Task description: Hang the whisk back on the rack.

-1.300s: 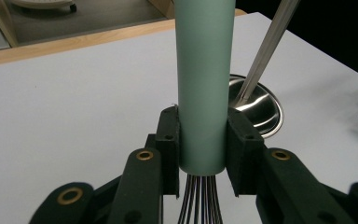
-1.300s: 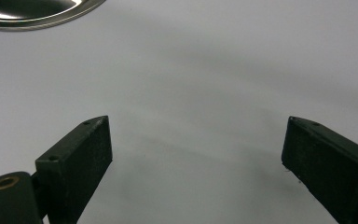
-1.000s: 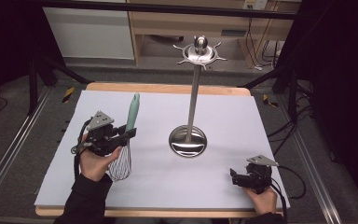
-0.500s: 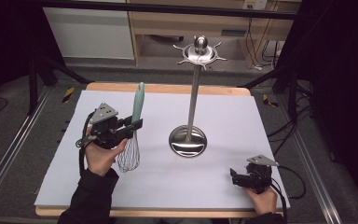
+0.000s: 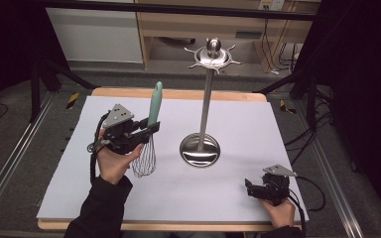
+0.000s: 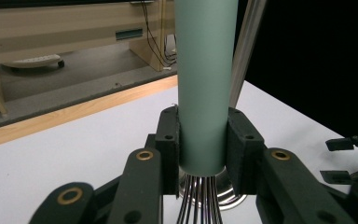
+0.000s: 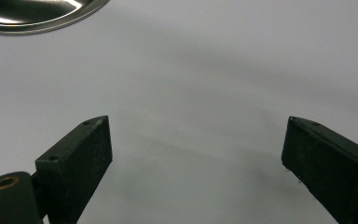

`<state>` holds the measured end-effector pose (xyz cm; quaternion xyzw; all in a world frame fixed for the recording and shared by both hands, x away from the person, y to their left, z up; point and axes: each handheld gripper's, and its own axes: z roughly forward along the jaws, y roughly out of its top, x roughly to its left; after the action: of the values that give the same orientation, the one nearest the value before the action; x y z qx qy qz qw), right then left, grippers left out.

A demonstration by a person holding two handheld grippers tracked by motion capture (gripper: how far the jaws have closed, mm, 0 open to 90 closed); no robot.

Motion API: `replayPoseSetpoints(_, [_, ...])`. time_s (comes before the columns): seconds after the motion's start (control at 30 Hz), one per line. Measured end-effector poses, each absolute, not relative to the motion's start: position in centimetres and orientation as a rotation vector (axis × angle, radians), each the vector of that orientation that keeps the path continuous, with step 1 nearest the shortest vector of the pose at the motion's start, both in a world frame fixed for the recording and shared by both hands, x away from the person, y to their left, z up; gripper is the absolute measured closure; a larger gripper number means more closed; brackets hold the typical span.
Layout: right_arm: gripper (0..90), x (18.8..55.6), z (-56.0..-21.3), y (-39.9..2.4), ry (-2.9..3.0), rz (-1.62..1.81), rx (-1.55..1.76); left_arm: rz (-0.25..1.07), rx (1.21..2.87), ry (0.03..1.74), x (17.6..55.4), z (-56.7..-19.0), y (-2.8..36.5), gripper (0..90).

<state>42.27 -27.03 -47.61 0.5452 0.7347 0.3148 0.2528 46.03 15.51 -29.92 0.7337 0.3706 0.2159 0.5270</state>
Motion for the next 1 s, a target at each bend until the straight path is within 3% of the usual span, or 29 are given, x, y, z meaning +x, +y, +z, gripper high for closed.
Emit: replayPoseSetpoints(1.0, [9.0, 42.3, -47.6, -27.0, 1.994, 0.861, 1.488, 0.555, 1.752, 0.764, 45.6, -25.8, 12.4, 68.8])
